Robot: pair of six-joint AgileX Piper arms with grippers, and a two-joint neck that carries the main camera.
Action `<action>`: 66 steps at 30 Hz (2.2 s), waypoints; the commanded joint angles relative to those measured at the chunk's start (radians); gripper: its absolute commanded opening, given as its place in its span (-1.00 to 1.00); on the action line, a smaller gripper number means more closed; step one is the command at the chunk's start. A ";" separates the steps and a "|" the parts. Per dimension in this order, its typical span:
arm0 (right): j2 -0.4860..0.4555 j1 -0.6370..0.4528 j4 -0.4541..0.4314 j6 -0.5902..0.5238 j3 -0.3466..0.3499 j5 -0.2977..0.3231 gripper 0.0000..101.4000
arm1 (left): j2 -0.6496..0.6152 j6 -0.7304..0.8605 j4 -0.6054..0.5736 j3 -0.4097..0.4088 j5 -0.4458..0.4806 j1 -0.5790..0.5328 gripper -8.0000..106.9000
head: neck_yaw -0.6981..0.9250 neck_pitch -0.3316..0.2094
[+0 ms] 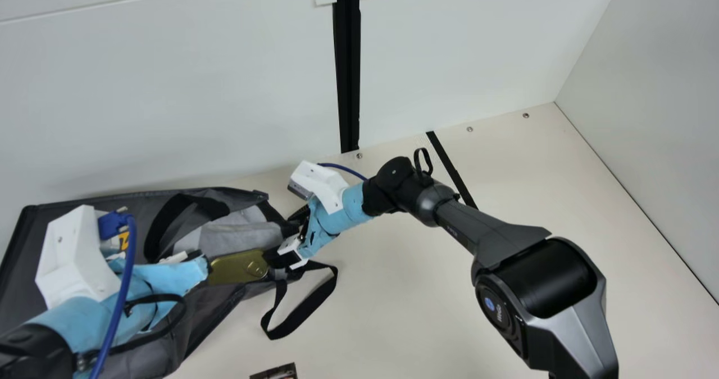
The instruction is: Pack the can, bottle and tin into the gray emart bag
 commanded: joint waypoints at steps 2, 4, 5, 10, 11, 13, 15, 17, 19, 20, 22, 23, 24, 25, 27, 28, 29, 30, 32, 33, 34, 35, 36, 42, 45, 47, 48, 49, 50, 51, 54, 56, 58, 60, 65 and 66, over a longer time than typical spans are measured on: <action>0.011 0.004 -0.003 0.002 -0.013 0.001 0.79 | 0.000 0.000 0.000 0.000 0.000 0.000 -0.68 | -0.001 -0.023; 0.018 0.006 -0.003 0.004 -0.020 0.001 0.79 | 0.000 0.000 0.000 0.000 0.000 0.000 -0.68 | -0.001 -0.023; 0.021 0.006 -0.003 0.005 -0.024 0.001 0.79 | 0.000 0.000 0.000 0.000 0.000 0.000 -0.68 | -0.001 -0.023; 0.031 0.008 -0.004 0.011 -0.036 0.005 0.66 | 0.000 0.000 0.000 0.000 0.000 0.000 -0.68 | -0.001 -0.023; 0.033 0.008 -0.005 0.013 -0.038 0.007 0.53 | 0.000 0.000 0.000 0.000 0.000 0.000 -0.68 | -0.001 -0.023; 0.034 0.007 -0.005 0.018 -0.042 0.011 0.27 | 0.000 0.000 0.000 0.000 0.000 0.000 -0.68 | -0.001 -0.023; 0.035 0.005 -0.005 0.024 -0.045 0.018 0.00 | 0.000 0.000 0.000 0.000 0.000 0.000 -0.68 | -0.001 -0.023; 0.035 0.002 -0.003 0.031 -0.047 0.029 -0.26 | 0.000 0.000 0.000 0.000 0.000 0.000 -0.68 | -0.001 -0.023; 0.034 -0.001 0.003 0.043 -0.049 0.044 -0.53 | 0.000 0.000 0.000 0.000 0.000 0.000 -0.68 | -0.001 -0.023; 0.034 -0.004 0.006 0.049 -0.050 0.052 -0.66 | 0.000 0.000 0.000 0.000 0.000 0.000 -0.68 | -0.001 -0.023; 0.032 -0.008 0.012 0.063 -0.051 0.069 -0.92 | 0.000 0.000 0.000 0.000 0.000 0.000 -0.68 | -0.001 -0.023; 0.030 -0.010 0.016 0.069 -0.050 0.077 -1.00 | 0.000 0.000 0.000 0.000 0.000 0.000 -0.68 | -0.001 -0.023; 0.029 -0.012 0.020 0.077 -0.050 0.085 -1.00 | 0.000 0.000 0.000 0.000 0.000 0.000 -0.68 | -0.001 -0.023; 0.028 -0.015 0.024 0.086 -0.049 0.096 -1.00 | 0.000 0.000 0.000 0.000 0.000 0.000 -0.68 | -0.001 -0.023; 0.025 -0.021 0.035 0.103 -0.046 0.115 -1.00 | 0.000 0.000 0.000 0.000 0.000 0.000 -0.68 | -0.001 -0.023; 0.023 -0.024 0.041 0.112 -0.044 0.127 -1.00 | 0.000 0.000 0.000 0.000 0.000 0.000 -0.68 | -0.001 -0.023; 0.022 -0.028 0.049 0.122 -0.041 0.140 -1.00 | 0.000 0.000 0.000 0.000 0.000 0.000 -0.68 | -0.001 -0.023; 0.020 -0.031 0.057 0.132 -0.039 0.153 -1.00 | 0.000 0.000 0.000 0.000 0.000 0.000 -0.68 | -0.001 -0.023; 0.015 -0.039 0.074 0.152 -0.033 0.180 -1.00 | 0.000 0.000 0.000 0.000 0.000 0.000 -0.68 | -0.001 -0.023; 0.013 -0.043 0.083 0.161 -0.029 0.193 -1.00 | 0.000 0.000 0.000 0.000 0.000 0.000 -0.68 | -0.001 -0.023; 0.009 -0.048 0.093 0.170 -0.025 0.207 -1.00 | 0.000 0.000 0.000 0.000 0.000 0.000 -0.68 | -0.001 -0.023; 0.006 -0.052 0.103 0.178 -0.021 0.220 -1.00 | 0.000 0.000 0.000 0.000 0.000 0.000 -0.68 | -0.001 -0.023; 0.002 -0.056 0.111 0.185 -0.017 0.232 -1.00 | 0.000 0.000 0.000 0.000 0.000 0.000 -0.68 | -0.001 -0.023; -0.032 -0.083 0.148 0.209 0.014 0.295 -1.00 | 0.000 0.000 0.000 0.000 0.000 0.000 -0.68 | -0.001 -0.023; -0.052 -0.099 0.160 0.215 0.031 0.321 -1.00 | -0.020 0.013 -0.010 0.017 0.002 0.008 -0.68 | -0.001 -0.023; -0.067 -0.099 0.175 0.213 0.052 0.323 -1.00 | -0.022 0.022 -0.016 0.019 -0.002 0.013 -0.68 | -0.001 -0.023; -0.075 -0.099 0.182 0.212 0.062 0.323 -1.00 | -0.022 0.026 -0.019 0.019 -0.005 0.015 -0.68 | -0.001 -0.023; -0.083 -0.099 0.188 0.210 0.073 0.323 -1.00 | -0.021 0.029 -0.021 0.019 -0.009 0.016 -0.68 | -0.001 -0.023; -0.091 -0.100 0.195 0.209 0.082 0.323 -1.00 | -0.020 0.031 -0.023 0.017 -0.014 0.017 -0.68 | -0.001 -0.023; -0.098 -0.100 0.201 0.208 0.092 0.323 -1.00 | -0.018 0.034 -0.026 0.015 -0.019 0.020 -0.68 | -0.001 -0.023; -0.121 -0.103 0.218 0.206 0.118 0.323 -1.00 | -0.013 0.037 -0.031 0.006 -0.036 0.023 -0.68 | -0.001 -0.023; -0.136 -0.106 0.228 0.206 0.132 0.323 -1.00 | -0.009 0.042 -0.036 -0.001 -0.048 0.025 -0.68 | -0.001 -0.023; -0.151 -0.108 0.241 0.207 0.145 0.323 -1.00 | -0.005 0.046 -0.041 -0.009 -0.058 0.028 -0.68 | -0.001 -0.023; -0.166 -0.111 0.252 0.209 0.155 0.323 -1.00 | 0.000 0.053 -0.046 -0.017 -0.068 0.030 -0.68 | -0.001 -0.023; -0.202 -0.121 0.276 0.217 0.171 0.323 -1.00 | 0.012 0.082 -0.065 -0.040 -0.086 0.037 -0.68 | -0.001 -0.023; -0.210 -0.124 0.280 0.218 0.174 0.323 -1.00 | 0.014 0.089 -0.070 -0.044 -0.089 0.038 -0.68 | -0.001 -0.023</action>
